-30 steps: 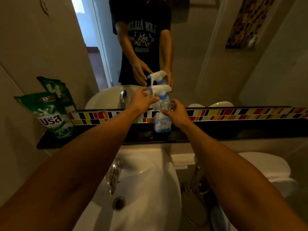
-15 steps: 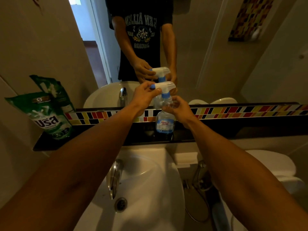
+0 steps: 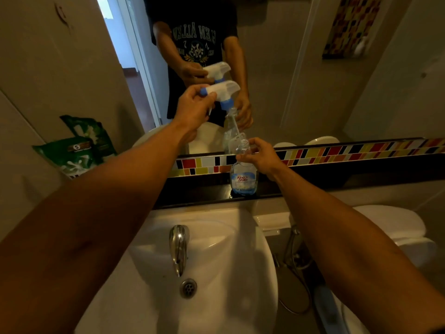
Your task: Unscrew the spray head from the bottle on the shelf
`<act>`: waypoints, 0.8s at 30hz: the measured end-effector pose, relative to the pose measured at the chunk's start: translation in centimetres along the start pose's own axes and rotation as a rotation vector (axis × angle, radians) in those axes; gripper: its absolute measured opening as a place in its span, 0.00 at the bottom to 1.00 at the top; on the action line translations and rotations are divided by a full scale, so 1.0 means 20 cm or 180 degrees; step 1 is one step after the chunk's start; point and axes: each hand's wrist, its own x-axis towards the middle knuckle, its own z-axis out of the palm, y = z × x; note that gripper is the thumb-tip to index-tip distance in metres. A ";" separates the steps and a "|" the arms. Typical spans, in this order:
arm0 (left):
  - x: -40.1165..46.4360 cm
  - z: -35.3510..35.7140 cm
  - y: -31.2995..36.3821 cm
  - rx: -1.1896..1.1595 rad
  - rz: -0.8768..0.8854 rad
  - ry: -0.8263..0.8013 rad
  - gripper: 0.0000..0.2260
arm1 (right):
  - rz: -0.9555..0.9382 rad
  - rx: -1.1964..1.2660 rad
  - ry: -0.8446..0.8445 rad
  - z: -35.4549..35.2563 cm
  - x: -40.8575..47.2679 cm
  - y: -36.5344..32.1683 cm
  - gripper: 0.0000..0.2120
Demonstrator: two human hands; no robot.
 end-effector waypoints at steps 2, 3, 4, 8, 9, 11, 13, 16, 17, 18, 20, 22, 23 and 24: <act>-0.01 -0.05 0.06 -0.0103 0.0027 0.0023 0.14 | -0.0018 -0.0006 0.0043 0.01 -0.02 -0.01 0.16; -0.01 -0.07 0.09 -0.0168 0.0051 0.0038 0.14 | -0.0025 -0.0016 0.0061 0.02 -0.04 -0.02 0.16; -0.02 -0.10 0.12 -0.0235 0.0075 0.0066 0.13 | -0.0027 -0.0031 0.0082 0.02 -0.05 -0.03 0.16; -0.05 -0.19 0.20 -0.0521 0.0063 0.0180 0.11 | -0.0008 -0.0053 0.0180 0.03 -0.08 -0.05 0.15; -0.06 -0.22 0.21 -0.0589 0.0064 0.0189 0.11 | -0.0010 -0.0060 0.0202 0.04 -0.08 -0.05 0.16; -0.07 -0.26 0.22 -0.0707 0.0061 0.0216 0.11 | -0.0034 -0.0101 0.0270 0.04 -0.09 -0.06 0.17; -0.07 -0.31 0.22 -0.0796 0.0034 0.0264 0.11 | -0.0055 -0.0103 0.0368 0.04 -0.10 -0.07 0.19; -0.07 -0.38 0.20 -0.0867 -0.0006 0.0358 0.12 | -0.0086 -0.0081 0.0454 0.04 -0.11 -0.08 0.21; -0.07 -0.39 0.19 -0.0887 -0.0023 0.0380 0.13 | -0.0095 -0.0063 0.0480 0.04 -0.12 -0.09 0.21; -0.06 -0.41 0.17 -0.0902 -0.0050 0.0404 0.13 | -0.0110 -0.0034 0.0515 0.05 -0.12 -0.10 0.21; -0.06 -0.44 0.13 -0.0947 -0.0129 0.0462 0.16 | -0.0140 0.0047 0.0603 0.05 -0.12 -0.11 0.21; -0.06 -0.47 0.09 -0.1035 -0.0235 0.0563 0.18 | -0.0152 0.0120 0.0680 0.05 -0.12 -0.12 0.22; -0.06 -0.48 0.06 -0.1085 -0.0293 0.0626 0.18 | -0.0149 0.0138 0.0713 0.05 -0.12 -0.12 0.22; -0.07 -0.49 0.03 -0.1132 -0.0358 0.0690 0.19 | -0.0147 0.0144 0.0745 0.05 -0.12 -0.13 0.22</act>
